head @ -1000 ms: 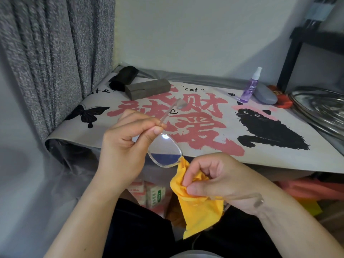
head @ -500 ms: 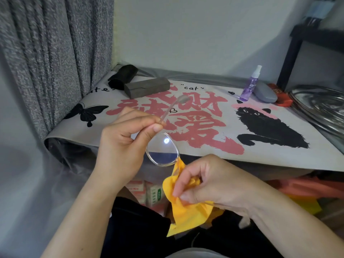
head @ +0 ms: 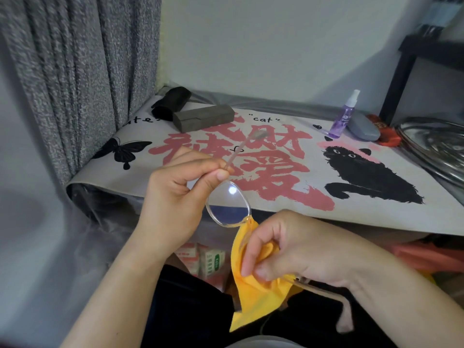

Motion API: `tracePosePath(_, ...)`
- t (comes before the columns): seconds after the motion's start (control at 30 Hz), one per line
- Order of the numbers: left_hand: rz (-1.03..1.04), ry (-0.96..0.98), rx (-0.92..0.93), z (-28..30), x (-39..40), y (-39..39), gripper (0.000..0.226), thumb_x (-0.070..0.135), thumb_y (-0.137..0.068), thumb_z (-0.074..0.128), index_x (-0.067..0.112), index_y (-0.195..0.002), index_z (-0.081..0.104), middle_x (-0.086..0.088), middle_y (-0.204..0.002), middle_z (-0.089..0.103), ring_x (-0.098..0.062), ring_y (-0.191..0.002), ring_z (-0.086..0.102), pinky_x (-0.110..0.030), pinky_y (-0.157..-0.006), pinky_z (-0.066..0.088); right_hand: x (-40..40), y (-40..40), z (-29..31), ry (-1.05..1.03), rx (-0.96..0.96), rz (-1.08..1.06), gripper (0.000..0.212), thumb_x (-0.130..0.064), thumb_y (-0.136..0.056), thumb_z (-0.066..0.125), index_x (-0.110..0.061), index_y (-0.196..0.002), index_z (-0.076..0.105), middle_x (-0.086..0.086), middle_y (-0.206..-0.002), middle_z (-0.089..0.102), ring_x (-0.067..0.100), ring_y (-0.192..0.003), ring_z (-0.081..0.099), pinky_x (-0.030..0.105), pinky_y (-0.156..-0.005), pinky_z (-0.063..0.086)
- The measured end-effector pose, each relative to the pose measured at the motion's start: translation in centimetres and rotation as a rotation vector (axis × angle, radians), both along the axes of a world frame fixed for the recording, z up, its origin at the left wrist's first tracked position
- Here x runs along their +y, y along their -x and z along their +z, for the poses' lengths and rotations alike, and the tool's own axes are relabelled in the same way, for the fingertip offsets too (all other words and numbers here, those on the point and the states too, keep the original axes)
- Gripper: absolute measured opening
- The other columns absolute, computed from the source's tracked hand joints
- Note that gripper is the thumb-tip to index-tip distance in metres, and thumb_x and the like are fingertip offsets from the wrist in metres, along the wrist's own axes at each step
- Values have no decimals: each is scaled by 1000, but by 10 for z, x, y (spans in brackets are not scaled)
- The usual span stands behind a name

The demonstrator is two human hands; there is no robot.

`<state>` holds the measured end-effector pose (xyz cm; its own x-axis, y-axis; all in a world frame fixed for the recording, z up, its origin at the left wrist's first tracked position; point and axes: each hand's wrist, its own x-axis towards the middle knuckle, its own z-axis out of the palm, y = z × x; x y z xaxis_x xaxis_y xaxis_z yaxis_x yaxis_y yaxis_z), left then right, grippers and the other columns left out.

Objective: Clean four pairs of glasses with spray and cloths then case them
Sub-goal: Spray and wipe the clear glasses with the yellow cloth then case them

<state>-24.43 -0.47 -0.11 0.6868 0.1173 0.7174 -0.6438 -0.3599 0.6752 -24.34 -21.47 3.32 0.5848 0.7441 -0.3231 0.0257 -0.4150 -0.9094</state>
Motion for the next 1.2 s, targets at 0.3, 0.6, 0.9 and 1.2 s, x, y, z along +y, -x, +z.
tracePosePath(0.3,16,75,42,-4,-5,-1,17,21,-91,68,37,-88,74,23,-94,71,-1,-92,66,-18,-84,48,-2,3,-11,-362,81,-542,38,17,-81,65,-16,-63,72,1,-64,62,9,-59,60,20,-57,49)
tracePosePath(0.6,160,-14,-160,-2,-2,2,14,4,-94,65,16,-98,69,11,-93,64,2,-87,58,-16,-82,42,-24,-19,-17,-417,-99,-871,30,11,-96,50,-11,-87,69,7,-92,72,24,-82,63,27,-61,51)
tracePosePath(0.9,130,47,-154,-5,-5,0,10,15,-96,63,24,-98,67,4,-92,67,-6,-88,62,-21,-84,45,-21,-35,-3,-282,-321,-801,43,7,-91,66,-19,-122,55,-1,-82,78,14,-79,75,39,-75,57)
tracePosePath(1.2,184,-69,-198,-5,9,-1,8,16,-98,61,13,-100,69,7,-98,64,-9,-91,60,-26,-84,44,-24,-8,-6,-567,298,-350,45,-43,-95,51,-10,-110,78,14,-113,75,27,-105,72,36,-86,58)
